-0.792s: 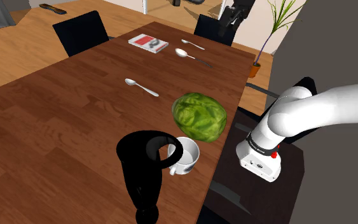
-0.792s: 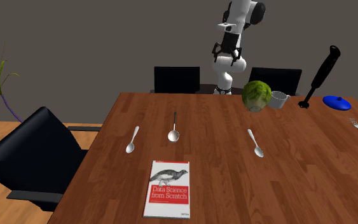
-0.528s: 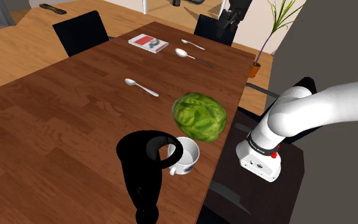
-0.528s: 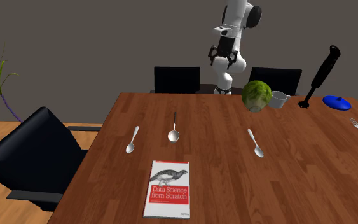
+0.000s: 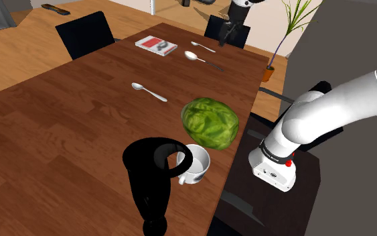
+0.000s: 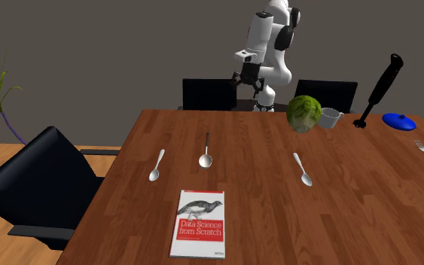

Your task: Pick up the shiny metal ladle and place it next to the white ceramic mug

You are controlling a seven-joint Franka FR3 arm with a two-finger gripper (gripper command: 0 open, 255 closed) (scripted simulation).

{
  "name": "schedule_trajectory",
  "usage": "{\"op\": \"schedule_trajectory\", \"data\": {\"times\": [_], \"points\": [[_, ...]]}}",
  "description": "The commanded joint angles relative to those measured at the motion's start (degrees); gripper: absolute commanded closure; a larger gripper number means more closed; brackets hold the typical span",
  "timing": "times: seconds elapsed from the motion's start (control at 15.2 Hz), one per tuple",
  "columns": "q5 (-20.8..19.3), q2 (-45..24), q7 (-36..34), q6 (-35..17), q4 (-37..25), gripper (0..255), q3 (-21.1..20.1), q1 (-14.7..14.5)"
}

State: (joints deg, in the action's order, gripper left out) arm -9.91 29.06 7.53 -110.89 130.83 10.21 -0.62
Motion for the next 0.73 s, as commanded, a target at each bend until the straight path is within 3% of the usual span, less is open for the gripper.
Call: {"op": "schedule_trajectory", "data": {"times": [0.0,0.66], "points": [[-0.06,-3.37,2.17,-2.31,-0.78,0,1.35,-0.17],[3.76,-24.59,15.39,-12.15,-10.26,0,7.85,-0.42]]}}
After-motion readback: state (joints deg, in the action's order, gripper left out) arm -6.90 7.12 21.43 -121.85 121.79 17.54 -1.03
